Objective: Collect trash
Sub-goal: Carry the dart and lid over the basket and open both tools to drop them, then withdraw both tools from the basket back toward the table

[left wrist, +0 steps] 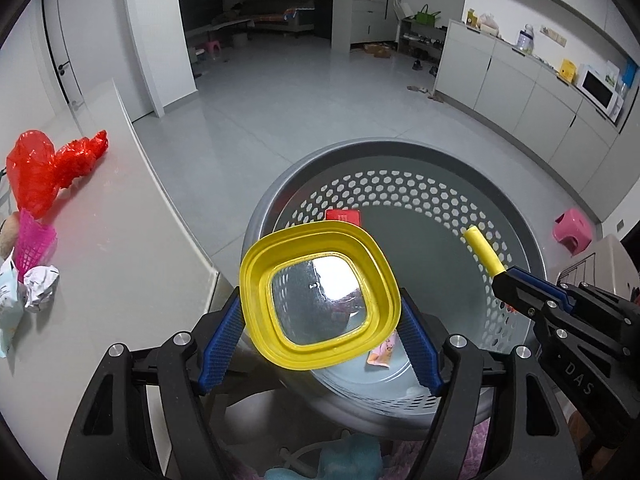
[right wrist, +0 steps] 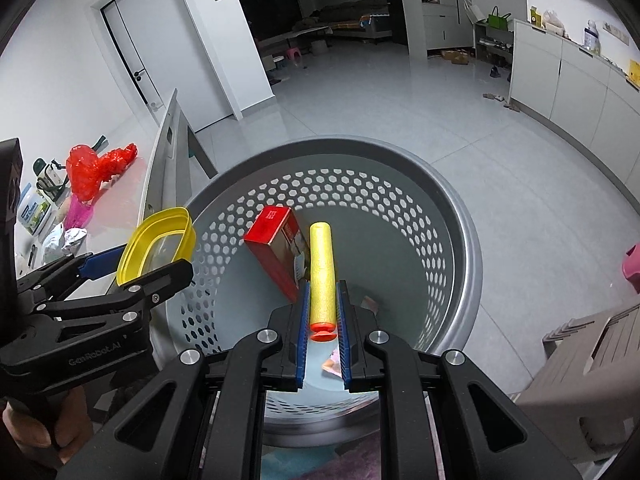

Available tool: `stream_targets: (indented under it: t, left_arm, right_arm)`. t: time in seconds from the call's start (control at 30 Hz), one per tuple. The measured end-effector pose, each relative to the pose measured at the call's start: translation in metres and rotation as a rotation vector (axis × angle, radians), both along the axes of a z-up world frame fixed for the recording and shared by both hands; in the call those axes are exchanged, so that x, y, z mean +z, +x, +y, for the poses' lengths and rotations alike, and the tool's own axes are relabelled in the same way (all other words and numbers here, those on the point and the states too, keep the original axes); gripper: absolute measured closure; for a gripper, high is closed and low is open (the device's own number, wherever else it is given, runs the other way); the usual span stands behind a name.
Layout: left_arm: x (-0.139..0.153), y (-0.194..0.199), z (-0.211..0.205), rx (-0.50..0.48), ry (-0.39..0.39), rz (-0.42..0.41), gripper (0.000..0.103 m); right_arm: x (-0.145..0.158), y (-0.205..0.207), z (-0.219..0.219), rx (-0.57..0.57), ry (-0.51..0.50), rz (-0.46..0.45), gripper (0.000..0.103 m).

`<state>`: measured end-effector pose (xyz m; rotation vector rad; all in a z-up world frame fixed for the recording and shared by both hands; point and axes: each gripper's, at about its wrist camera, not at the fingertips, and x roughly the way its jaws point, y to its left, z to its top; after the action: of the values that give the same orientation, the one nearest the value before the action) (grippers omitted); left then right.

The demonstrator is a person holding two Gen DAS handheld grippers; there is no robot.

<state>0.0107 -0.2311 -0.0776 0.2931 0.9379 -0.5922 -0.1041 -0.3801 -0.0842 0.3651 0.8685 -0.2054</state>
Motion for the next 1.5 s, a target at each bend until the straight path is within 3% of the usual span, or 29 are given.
stream_targets:
  t: [0.1,0.2,0.33,1.5]
  left_arm:
    - [-0.002,0.003,0.0,0.008,0.004,0.011,0.031]
    - [-0.002,0.004,0.001,0.014,0.005,0.016,0.029]
    - [-0.001,0.0,0.002,0.02,0.001,0.015,0.025]
    - [0.018,-0.006,0.026,0.066,-0.032,-0.031,0.02]
  right_arm:
    - [0.0,0.002,0.001,0.0,0.002,-0.002,0.087]
    - [-0.001,0.001,-0.001,-0.006,0.004,-0.012,0.076]
    - [-0.001,0.0,-0.003,-0.012,0.006,-0.017,0.074]
    - [0.018,-0.012,0.012,-0.003,-0.032,-0.053,0.057]
